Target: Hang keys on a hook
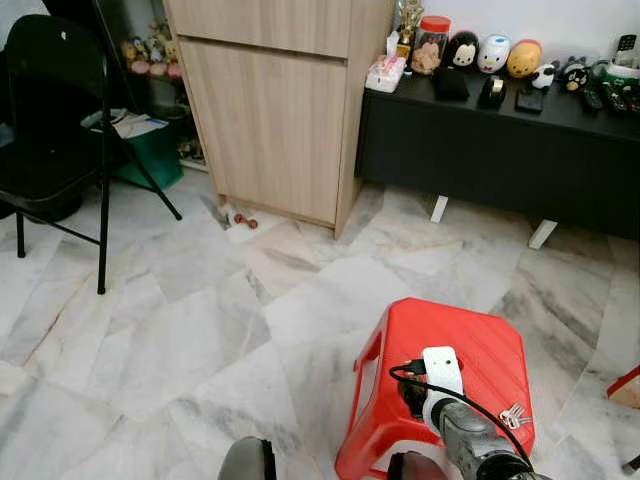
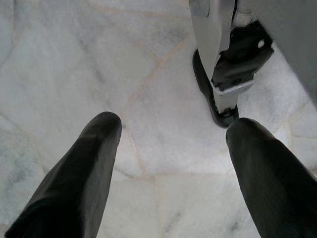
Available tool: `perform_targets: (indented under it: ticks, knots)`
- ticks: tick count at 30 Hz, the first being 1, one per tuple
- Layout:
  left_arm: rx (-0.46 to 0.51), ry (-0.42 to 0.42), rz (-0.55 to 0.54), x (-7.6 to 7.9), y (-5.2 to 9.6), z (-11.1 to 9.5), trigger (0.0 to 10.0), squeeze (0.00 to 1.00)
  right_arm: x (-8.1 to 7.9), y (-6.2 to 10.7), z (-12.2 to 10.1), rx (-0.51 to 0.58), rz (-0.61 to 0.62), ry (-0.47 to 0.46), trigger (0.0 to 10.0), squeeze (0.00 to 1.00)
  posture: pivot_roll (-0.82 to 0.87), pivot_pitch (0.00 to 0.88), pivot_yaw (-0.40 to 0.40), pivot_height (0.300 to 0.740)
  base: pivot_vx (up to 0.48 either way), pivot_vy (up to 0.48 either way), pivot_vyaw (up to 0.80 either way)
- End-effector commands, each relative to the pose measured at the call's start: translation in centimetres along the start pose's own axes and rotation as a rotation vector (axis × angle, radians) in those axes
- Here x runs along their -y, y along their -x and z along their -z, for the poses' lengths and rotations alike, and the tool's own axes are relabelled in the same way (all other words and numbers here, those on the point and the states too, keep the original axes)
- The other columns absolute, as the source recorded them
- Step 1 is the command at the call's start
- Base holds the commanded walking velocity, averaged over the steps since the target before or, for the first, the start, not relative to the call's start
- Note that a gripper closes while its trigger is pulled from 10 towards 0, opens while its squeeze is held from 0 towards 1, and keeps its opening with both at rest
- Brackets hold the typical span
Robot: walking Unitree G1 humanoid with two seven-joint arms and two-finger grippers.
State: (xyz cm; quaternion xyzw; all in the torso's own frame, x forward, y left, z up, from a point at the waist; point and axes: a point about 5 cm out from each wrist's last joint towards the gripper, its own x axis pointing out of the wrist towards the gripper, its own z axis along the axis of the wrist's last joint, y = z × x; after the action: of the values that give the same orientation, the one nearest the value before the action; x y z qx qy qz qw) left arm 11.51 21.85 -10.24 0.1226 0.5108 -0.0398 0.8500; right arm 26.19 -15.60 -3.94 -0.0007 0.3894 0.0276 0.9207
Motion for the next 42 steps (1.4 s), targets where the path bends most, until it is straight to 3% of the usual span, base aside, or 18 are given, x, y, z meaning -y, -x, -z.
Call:
perform_targets:
  ticks: [1, 13, 24, 35, 42]
  knots:
    - [-0.026, -0.016, 0.079, 2.4, 0.2, 1.2, 10.0, 0.0, 0.0, 0.0, 0.5, -0.031, 0.0, -0.005, 10.0, 0.0, 0.07, 0.132, -0.079, 0.625, 0.0, 0.0, 0.0]
    - [-0.041, -0.018, 0.07, 2.2, 0.8, 2.9, 10.0, 0.0, 0.3, 0.0, -0.5, -0.003, -0.01, 0.005, 10.0, 0.0, 0.08, 0.143, -0.082, 0.625, 0.0, 0.0, 0.0]
    - [-0.021, -0.005, 0.062, 2.6, 0.8, 2.6, 10.0, 0.0, 0.8, 0.0, -0.4, -0.019, -0.002, 0.009, 10.0, 0.0, 0.08, 0.143, -0.09, 0.625, 0.0, 0.0, 0.0]
    - [0.008, -0.007, 0.068, 2.9, 0.8, 2.4, 10.0, 0.0, 0.0, 0.1, 0.5, -0.053, -0.084, 0.025, 10.0, 0.0, 0.08, 0.166, -0.092, 0.625, 0.0, 0.0, 0.0]
    - [0.035, -0.007, 0.068, 2.7, 0.7, 1.8, 10.0, 0.0, 0.9, 0.2, 1.4, -0.085, -0.017, 0.03, 10.0, 0.0, 0.08, 0.176, -0.091, 0.625, 0.0, 0.0, 0.0]
